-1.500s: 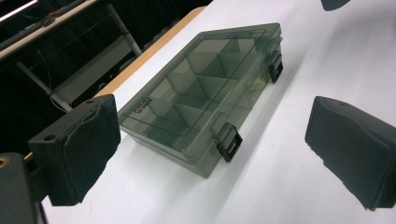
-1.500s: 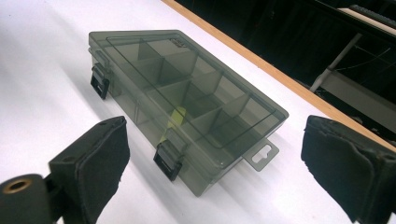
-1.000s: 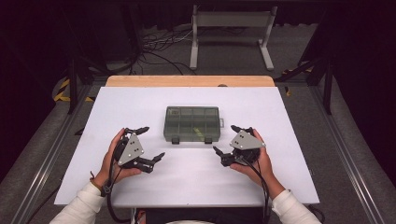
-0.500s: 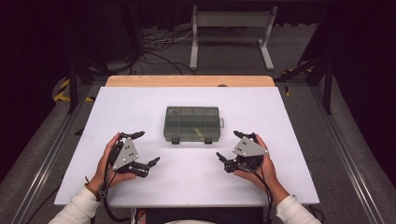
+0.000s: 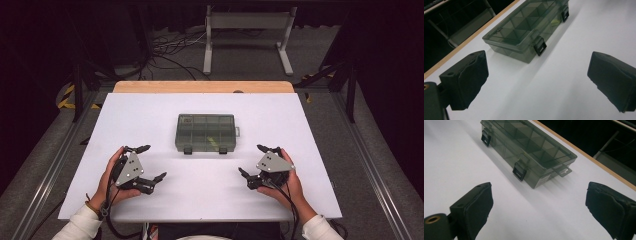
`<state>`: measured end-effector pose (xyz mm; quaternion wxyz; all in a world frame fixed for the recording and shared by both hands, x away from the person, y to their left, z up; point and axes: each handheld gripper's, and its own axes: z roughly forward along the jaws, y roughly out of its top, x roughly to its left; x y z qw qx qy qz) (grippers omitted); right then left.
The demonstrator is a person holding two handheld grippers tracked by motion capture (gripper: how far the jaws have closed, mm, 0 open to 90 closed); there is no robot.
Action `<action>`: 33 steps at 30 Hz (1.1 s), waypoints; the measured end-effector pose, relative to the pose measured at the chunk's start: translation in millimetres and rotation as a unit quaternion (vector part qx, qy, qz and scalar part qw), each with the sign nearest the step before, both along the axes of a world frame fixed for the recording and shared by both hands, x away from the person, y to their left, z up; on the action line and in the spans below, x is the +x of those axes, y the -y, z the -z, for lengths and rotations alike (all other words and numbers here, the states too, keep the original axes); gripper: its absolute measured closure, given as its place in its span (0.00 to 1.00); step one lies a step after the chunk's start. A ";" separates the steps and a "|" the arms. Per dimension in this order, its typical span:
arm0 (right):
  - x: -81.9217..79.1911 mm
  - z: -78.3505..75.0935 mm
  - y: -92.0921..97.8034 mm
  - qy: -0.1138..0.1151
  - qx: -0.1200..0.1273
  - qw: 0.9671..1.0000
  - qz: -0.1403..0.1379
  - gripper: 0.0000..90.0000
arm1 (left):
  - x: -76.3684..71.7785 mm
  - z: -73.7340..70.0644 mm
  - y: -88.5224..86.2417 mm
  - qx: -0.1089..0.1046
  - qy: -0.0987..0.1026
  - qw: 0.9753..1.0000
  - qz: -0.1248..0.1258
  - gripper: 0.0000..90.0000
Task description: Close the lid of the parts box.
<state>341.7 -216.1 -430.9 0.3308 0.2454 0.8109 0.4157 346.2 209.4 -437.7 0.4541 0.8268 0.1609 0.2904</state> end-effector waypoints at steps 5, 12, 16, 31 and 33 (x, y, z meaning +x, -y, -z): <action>-2.5 3.3 8.0 -0.002 -0.003 1.000 0.005 0.09 | -2.2 3.6 -3.0 0.006 -0.004 1.000 -0.002 0.04; -6.5 6.3 21.8 -0.011 0.002 1.000 0.014 0.09 | -4.9 8.3 -8.4 0.006 -0.013 1.000 -0.009 0.05; -8.7 10.2 27.4 -0.015 -0.002 1.000 0.018 0.09 | -6.0 12.0 -12.3 0.005 -0.019 1.000 -0.016 0.05; -28.4 27.3 57.6 -0.037 0.002 0.999 0.040 0.07 | -17.8 23.9 -36.1 -0.015 -0.052 0.998 -0.044 0.05; -29.8 27.3 59.5 -0.036 0.007 0.998 0.043 0.07 | -19.9 23.9 -36.1 -0.015 -0.051 0.998 -0.041 0.05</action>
